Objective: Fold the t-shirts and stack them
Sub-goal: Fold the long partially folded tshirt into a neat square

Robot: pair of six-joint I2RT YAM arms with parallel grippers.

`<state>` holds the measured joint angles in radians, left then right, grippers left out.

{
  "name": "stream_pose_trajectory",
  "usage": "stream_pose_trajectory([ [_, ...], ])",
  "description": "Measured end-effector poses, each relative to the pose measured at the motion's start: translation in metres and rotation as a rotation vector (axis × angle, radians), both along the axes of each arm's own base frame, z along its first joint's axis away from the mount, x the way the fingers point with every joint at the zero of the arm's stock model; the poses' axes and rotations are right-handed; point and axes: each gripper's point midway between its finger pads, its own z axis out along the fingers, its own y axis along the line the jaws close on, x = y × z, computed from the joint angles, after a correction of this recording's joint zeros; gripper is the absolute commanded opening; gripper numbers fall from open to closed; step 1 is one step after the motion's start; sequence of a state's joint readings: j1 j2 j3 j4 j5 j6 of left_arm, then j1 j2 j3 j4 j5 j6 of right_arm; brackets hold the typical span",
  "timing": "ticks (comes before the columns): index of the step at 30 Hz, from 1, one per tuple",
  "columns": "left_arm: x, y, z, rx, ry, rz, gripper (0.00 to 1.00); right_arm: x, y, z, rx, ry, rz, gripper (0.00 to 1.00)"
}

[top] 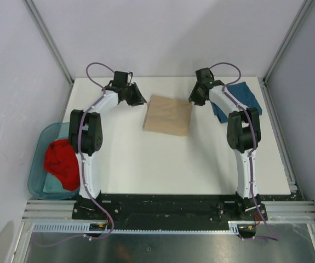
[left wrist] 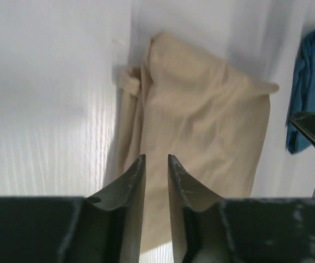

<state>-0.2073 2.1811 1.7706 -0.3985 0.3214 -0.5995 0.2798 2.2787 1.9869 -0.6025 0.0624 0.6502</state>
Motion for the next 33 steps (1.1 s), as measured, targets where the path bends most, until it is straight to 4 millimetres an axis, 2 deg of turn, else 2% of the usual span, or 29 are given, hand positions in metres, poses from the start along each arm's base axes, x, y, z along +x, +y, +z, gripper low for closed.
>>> stream_pose_trajectory([
  [4, -0.026, -0.016, 0.001, 0.008, 0.013, -0.045, 0.13, -0.018, 0.019, -0.007, 0.008, 0.030, 0.045, 0.33],
  [8, -0.050, -0.032, -0.022, 0.024, 0.065, -0.086, 0.06, -0.023, 0.030, -0.015, 0.027, 0.047, 0.074, 0.32],
  [10, -0.064, -0.035, -0.038, 0.037, 0.109, -0.094, 0.03, -0.021, 0.028, -0.022, 0.034, 0.058, 0.073, 0.32],
  [14, -0.086, -0.026, -0.068, 0.075, 0.189, -0.071, 0.00, -0.020, 0.018, -0.046, 0.040, 0.103, 0.060, 0.33],
  [16, -0.087, -0.024, -0.070, 0.070, 0.195, -0.059, 0.00, -0.019, 0.014, -0.056, 0.049, 0.124, 0.054, 0.34],
  [18, -0.087, -0.024, -0.070, 0.065, 0.193, -0.051, 0.00, -0.012, 0.013, -0.052, 0.054, 0.113, 0.054, 0.35],
  [27, -0.087, -0.022, -0.069, 0.074, 0.179, -0.040, 0.10, -0.010, 0.009, -0.045, 0.043, 0.113, 0.064, 0.38],
  [31, -0.090, -0.021, -0.066, 0.076, 0.182, -0.041, 0.19, -0.003, 0.012, -0.036, 0.045, 0.087, 0.078, 0.37],
  [33, -0.092, -0.020, -0.063, 0.076, 0.182, -0.040, 0.27, -0.003, 0.014, -0.036, 0.042, 0.086, 0.085, 0.37],
])
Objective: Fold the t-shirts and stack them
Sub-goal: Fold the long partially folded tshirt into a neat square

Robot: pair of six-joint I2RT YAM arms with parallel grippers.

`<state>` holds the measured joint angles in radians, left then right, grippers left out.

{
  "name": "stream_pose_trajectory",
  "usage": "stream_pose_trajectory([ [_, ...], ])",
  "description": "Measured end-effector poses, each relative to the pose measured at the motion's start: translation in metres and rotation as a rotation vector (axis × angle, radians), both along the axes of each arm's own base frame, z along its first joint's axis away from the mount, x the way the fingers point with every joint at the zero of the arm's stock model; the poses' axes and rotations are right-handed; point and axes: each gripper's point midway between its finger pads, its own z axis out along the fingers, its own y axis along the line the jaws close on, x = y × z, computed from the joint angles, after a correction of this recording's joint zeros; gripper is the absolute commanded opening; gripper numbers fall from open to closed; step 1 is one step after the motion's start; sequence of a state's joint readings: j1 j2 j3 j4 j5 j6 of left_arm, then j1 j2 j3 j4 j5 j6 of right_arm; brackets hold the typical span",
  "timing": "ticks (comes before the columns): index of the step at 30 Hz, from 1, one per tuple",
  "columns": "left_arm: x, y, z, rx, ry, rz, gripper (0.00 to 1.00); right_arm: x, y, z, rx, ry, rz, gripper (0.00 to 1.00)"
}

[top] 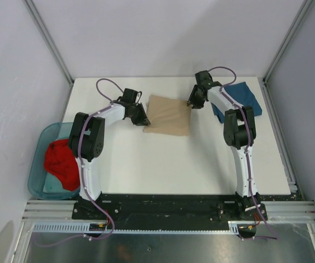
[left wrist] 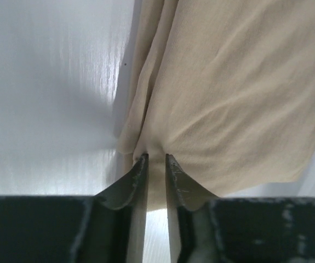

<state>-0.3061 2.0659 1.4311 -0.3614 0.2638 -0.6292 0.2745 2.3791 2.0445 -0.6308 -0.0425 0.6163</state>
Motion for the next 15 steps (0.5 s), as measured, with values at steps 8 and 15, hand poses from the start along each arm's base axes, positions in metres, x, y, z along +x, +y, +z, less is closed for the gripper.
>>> stream_pose_trajectory([
  [8, -0.025, 0.019, 0.023, 0.037, -0.016, 0.034, 0.38, -0.005, 0.005, -0.018, -0.024, 0.026, 0.026, 0.37],
  [15, -0.038, 0.019, 0.022, 0.034, 0.007, 0.022, 0.42, -0.005, 0.005, -0.018, -0.042, 0.021, 0.038, 0.37],
])
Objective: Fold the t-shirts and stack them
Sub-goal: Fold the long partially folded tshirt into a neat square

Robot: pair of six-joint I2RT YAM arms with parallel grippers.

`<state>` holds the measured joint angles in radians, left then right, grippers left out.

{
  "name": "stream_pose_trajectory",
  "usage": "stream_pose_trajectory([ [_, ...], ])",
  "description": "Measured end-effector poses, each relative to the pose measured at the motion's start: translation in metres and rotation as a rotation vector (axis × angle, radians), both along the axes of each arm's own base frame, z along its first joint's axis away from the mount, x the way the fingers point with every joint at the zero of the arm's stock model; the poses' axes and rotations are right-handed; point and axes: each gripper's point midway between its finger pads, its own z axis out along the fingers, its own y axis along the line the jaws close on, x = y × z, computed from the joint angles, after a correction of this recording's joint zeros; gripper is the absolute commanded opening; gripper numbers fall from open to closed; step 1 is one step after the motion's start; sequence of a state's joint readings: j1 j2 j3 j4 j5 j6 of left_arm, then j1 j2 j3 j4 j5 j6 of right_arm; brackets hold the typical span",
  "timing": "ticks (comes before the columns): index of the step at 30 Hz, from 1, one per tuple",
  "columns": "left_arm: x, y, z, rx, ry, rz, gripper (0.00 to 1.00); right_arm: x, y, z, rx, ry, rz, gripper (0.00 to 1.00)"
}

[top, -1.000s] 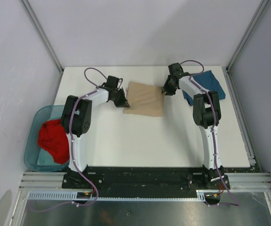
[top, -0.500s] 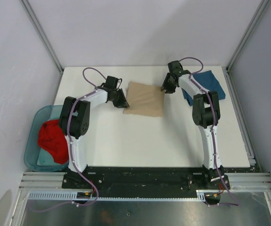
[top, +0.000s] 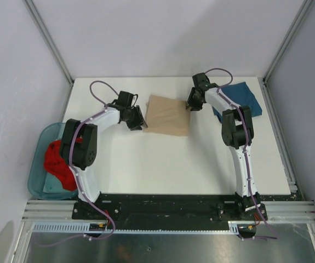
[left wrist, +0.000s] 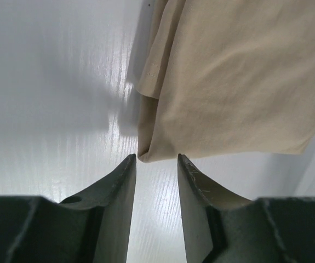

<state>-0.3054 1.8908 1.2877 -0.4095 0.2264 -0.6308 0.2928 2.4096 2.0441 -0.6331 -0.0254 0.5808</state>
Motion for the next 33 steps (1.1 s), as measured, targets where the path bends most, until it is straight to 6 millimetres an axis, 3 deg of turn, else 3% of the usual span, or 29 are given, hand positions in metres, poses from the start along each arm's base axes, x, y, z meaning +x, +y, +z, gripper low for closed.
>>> stream_pose_trajectory([
  [7, -0.004, -0.004, -0.022, 0.005, 0.053, -0.013, 0.41, 0.000, -0.002, -0.001, -0.031, -0.010, 0.014, 0.38],
  [10, -0.004, -0.006, -0.030, 0.002, 0.074, -0.010, 0.31, 0.001, -0.002, -0.001, -0.041, -0.014, 0.021, 0.38],
  [15, -0.002, -0.008, -0.030, -0.004, 0.075, 0.010, 0.04, 0.002, -0.003, -0.001, -0.053, -0.020, 0.023, 0.38],
  [22, -0.003, -0.004, -0.033, 0.005, 0.074, 0.038, 0.00, 0.001, 0.001, -0.001, -0.068, -0.026, 0.043, 0.38],
  [28, -0.033, 0.013, -0.032, 0.021, 0.082, 0.097, 0.00, -0.005, 0.021, -0.001, -0.072, -0.049, 0.085, 0.49],
  [33, -0.067, 0.035, -0.028, 0.037, 0.097, 0.155, 0.00, -0.026, 0.044, 0.001, -0.070, -0.044, 0.143, 0.56],
])
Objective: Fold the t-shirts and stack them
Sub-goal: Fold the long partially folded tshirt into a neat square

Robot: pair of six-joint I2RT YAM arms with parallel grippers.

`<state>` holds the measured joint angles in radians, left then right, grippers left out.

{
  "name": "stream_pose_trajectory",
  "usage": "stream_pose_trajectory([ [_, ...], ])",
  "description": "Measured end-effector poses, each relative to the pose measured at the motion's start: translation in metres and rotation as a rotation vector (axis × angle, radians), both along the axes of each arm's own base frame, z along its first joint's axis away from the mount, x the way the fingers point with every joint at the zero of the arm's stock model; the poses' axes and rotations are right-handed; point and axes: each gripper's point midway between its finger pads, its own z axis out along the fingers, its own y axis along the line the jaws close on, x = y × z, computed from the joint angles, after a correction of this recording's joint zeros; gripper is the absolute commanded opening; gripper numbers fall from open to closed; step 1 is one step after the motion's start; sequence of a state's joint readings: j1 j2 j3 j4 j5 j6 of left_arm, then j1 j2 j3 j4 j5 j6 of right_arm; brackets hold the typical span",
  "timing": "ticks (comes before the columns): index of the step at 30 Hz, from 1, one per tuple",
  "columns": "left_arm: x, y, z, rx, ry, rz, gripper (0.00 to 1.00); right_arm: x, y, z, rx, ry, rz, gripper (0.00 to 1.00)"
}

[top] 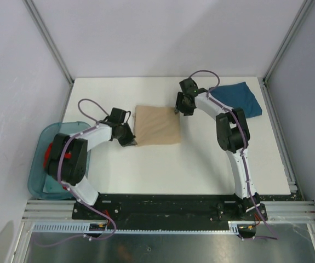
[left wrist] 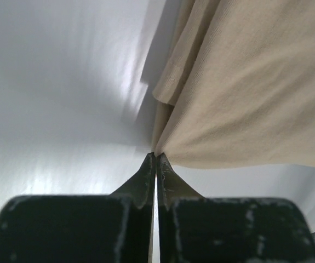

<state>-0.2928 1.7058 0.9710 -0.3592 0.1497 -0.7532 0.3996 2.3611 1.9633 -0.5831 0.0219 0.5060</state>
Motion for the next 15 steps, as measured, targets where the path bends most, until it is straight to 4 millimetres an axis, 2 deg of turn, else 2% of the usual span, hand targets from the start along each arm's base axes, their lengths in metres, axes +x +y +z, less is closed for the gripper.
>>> stream_pose_trajectory([
  [4, -0.025, 0.020, 0.004, 0.004, 0.002, 0.060, 0.00, -0.023, 0.010, 0.002, -0.007, 0.021, 0.036, 0.57],
  [7, -0.041, 0.033, 0.005, 0.003, -0.002, 0.090, 0.00, -0.040, 0.005, 0.009, -0.016, 0.034, 0.033, 0.57],
  [10, -0.052, 0.042, 0.006, 0.004, -0.004, 0.109, 0.00, -0.048, -0.017, 0.023, -0.026, 0.024, -0.015, 0.56],
  [15, -0.072, 0.051, 0.004, 0.008, 0.006, 0.121, 0.00, -0.055, -0.087, 0.052, -0.072, -0.019, -0.180, 0.49],
])
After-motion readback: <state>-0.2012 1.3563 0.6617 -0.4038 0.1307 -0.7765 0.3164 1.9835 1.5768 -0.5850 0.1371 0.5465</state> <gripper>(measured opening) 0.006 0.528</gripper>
